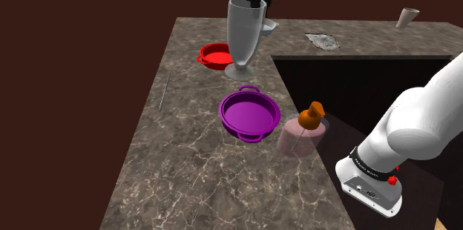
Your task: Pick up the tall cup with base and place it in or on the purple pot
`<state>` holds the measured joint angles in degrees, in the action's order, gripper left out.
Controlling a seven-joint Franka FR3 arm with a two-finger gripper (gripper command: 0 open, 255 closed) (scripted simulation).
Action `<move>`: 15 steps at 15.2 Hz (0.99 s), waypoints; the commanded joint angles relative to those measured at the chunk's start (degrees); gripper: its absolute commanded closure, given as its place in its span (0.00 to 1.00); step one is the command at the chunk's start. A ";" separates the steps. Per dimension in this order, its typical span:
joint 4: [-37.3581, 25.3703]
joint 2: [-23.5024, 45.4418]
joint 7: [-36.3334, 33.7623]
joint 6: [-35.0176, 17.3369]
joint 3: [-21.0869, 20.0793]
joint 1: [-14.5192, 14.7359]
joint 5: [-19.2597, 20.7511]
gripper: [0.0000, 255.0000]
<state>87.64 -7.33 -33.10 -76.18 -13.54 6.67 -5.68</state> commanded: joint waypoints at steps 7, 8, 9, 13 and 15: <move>9.90 -10.22 -0.08 0.04 0.34 0.49 -2.27 1.00; 11.06 -10.58 0.04 -0.76 0.34 0.51 -2.32 1.00; 12.20 -10.93 0.15 -1.55 0.34 0.52 -2.37 1.00; 16.57 -12.16 0.57 -4.68 0.33 0.60 -2.56 1.00; 18.65 -12.70 0.76 -6.23 0.30 0.64 -2.66 1.00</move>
<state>105.36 -19.89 -32.41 -81.55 -13.21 7.30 -8.31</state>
